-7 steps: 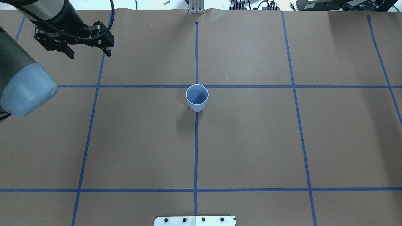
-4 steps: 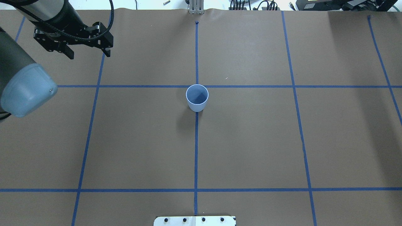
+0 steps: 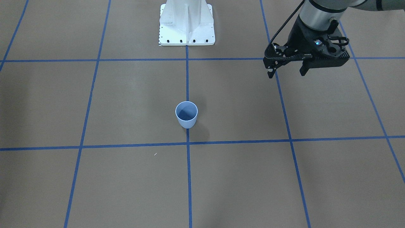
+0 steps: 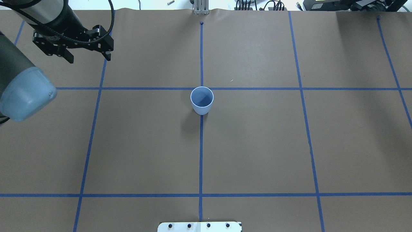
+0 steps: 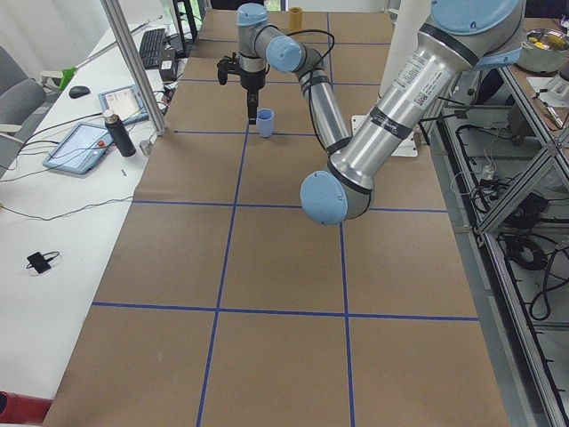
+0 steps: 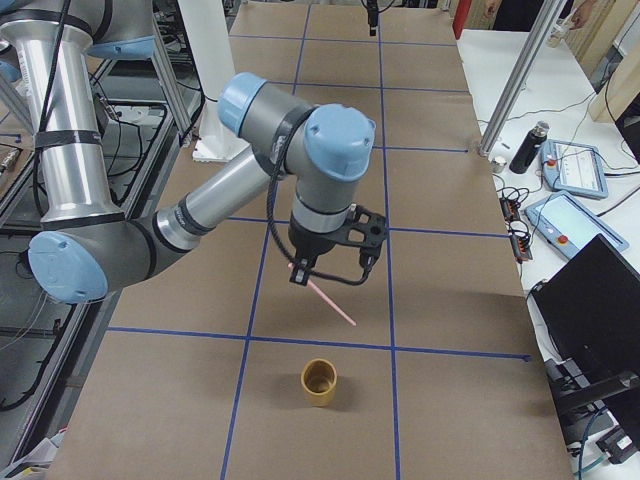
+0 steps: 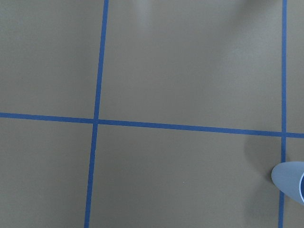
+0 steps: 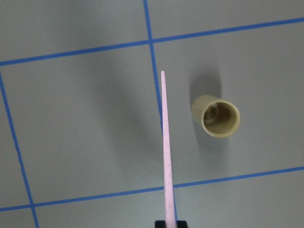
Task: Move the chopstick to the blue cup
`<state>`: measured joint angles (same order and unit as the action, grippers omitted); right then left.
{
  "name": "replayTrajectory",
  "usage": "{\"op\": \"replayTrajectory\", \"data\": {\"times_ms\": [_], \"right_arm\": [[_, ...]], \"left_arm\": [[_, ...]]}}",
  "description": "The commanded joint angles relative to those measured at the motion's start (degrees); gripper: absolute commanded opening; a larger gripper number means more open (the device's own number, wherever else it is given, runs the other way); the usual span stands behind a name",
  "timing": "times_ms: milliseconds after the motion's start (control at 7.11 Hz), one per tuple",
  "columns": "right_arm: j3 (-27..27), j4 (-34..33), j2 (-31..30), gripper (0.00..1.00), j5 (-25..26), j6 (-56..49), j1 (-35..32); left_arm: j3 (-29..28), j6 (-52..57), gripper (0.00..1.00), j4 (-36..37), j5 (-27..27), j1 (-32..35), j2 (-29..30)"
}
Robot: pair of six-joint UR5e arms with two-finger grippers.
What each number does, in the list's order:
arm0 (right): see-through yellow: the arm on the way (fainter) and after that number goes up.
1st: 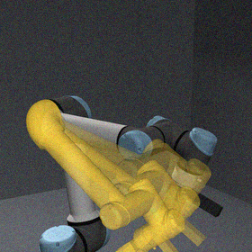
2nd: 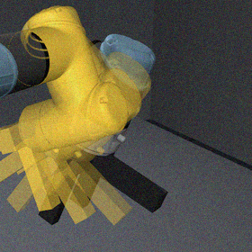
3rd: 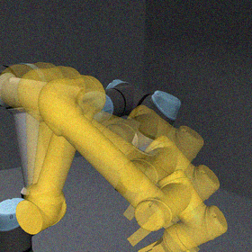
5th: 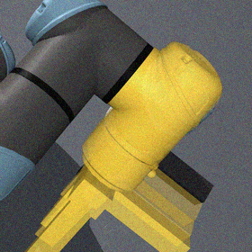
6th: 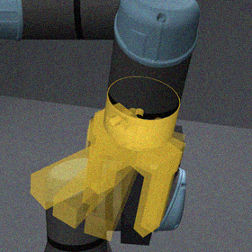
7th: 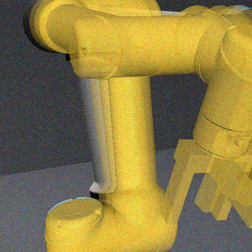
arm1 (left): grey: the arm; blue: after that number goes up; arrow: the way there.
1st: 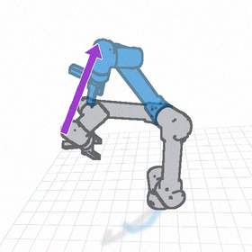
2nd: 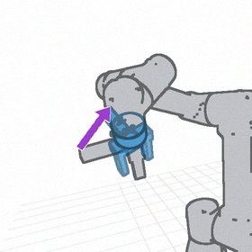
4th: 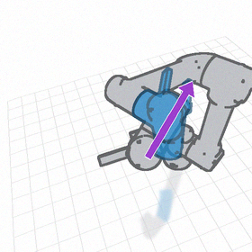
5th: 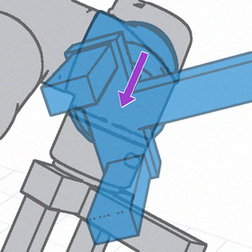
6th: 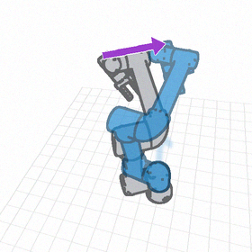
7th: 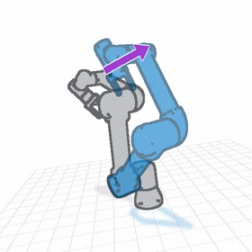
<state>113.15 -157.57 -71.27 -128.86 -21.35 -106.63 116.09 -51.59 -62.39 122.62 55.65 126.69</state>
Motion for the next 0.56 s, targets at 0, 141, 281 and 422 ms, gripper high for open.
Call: {"op": "replayTrajectory", "data": {"times_ms": [0, 141, 281, 422], "right_arm": [[-1.2, -0.8, 9.0, 0.0, -5.2, 9.9, 8.3], [-1.1, 0.0, 12.7, 0.0, -8.7, 18.4, 12.6], [-0.9, 4.4, 15.3, 0.0, -12.4, 28.0, 16.9], [-0.7, 9.9, 17.3, 0.0, -13.8, 38.3, 21.0]], "left_arm": [[-0.2, -0.1, 0.99, -0.2, 0.2, 0.0, -0.7], [-0.2, 0.0, 0.99, -0.2, 0.2, 0.1, -0.7], [-0.4, 0.0, 0.99, -0.3, 0.2, 0.2, -0.8], [-0.6, 0.0, 0.99, -1.0, 0.2, 0.2, -1.7]]}}
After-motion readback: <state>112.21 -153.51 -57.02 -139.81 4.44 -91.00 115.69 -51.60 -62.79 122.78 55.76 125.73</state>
